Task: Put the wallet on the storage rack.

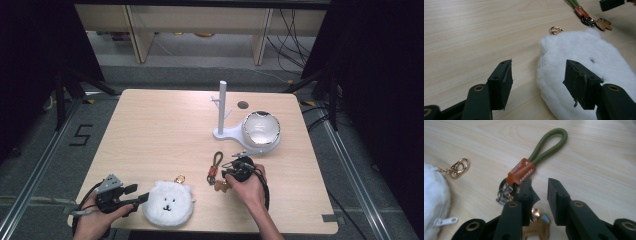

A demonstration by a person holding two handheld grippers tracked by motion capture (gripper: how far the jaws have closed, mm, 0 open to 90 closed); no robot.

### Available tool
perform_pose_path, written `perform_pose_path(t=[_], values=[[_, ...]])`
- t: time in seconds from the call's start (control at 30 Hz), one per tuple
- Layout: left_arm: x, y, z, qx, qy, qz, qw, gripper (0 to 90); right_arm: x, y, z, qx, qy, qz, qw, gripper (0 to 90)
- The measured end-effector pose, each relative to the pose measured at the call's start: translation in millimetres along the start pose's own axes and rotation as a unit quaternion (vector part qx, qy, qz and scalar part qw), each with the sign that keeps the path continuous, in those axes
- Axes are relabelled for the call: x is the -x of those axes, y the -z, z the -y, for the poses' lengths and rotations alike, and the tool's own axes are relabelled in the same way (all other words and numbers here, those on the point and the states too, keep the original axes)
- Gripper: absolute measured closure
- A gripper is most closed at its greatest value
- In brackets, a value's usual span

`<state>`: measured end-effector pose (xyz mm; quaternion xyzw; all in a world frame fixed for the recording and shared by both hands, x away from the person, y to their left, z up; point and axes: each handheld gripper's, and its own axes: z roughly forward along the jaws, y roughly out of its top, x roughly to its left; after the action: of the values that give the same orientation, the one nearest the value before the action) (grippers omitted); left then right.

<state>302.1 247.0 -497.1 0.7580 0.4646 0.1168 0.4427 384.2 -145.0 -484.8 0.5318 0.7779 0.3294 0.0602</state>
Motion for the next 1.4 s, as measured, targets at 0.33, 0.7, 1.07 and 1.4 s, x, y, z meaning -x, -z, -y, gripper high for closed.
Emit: perform_pose_path(t=[0.33,0.7,1.07,1.4], values=[[-2.4,-9.6,-25.4,-0.067,-0.025,0.013,0.9974,32.7,13.1,26.1,16.3,-0.018,-0.012,-0.012,0.9997,61.4],[-6.6,-29.6,-49.1,-0.188,-0.037,0.027,0.9811,31.1,16.3,45.0,25.2,-0.019,-0.014,-0.007,0.9997,57.3],[1.4,-54.7,-44.4,-0.235,-0.042,0.077,0.9680,44.7,7.7,42.5,23.1,-0.025,-0.002,-0.021,0.9995,54.1],[10.7,-44.4,-33.7,-0.160,-0.083,0.069,0.9812,76.8,4.1,40.6,27.8,-0.026,-0.004,-0.023,0.9994,54.0]])
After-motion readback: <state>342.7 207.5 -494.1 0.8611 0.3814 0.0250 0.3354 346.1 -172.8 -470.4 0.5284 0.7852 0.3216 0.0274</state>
